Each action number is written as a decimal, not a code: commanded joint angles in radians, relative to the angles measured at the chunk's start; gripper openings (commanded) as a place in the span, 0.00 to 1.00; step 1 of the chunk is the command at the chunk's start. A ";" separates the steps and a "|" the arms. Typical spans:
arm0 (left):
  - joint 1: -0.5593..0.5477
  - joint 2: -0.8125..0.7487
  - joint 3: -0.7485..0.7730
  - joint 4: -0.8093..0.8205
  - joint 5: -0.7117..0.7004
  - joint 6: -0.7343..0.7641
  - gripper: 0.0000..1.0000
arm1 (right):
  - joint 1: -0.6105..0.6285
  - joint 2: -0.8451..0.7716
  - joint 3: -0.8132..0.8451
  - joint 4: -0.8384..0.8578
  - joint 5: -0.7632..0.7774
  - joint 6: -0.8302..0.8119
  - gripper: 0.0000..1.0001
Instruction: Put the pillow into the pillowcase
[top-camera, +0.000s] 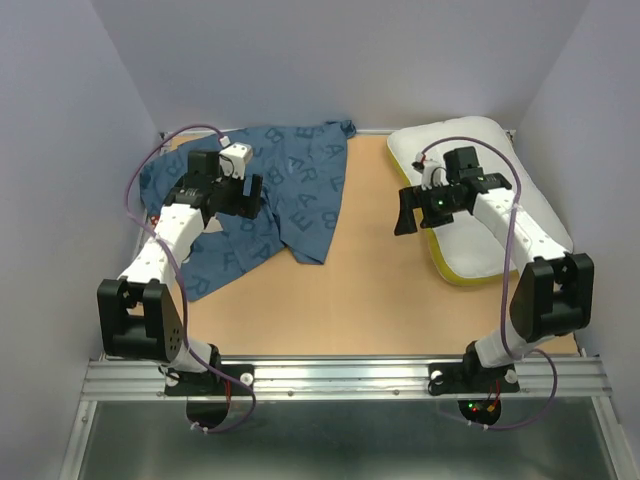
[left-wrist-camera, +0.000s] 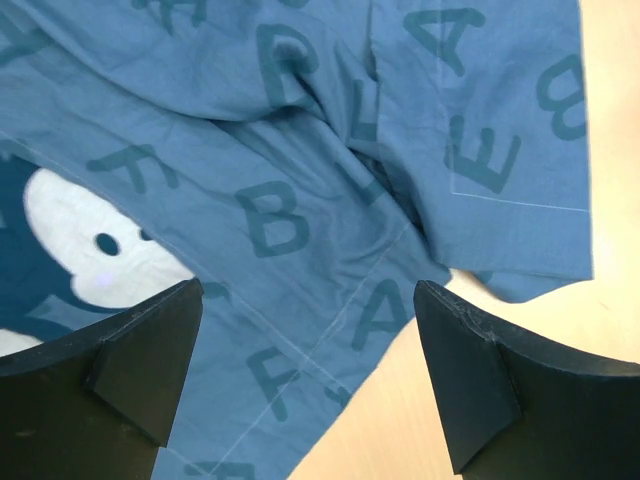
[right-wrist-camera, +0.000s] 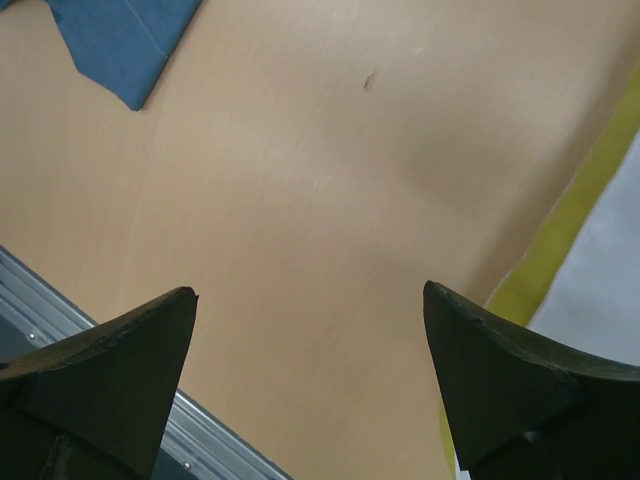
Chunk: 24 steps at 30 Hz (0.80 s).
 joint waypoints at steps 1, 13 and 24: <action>0.012 -0.008 0.097 -0.029 -0.077 0.120 0.99 | 0.097 0.088 0.115 0.078 0.117 0.026 1.00; 0.218 0.063 0.042 -0.175 -0.094 0.581 0.99 | 0.336 0.562 0.542 0.090 0.235 0.097 1.00; 0.242 0.214 -0.089 -0.049 -0.126 0.628 0.99 | 0.381 0.866 0.757 0.090 0.310 0.146 0.83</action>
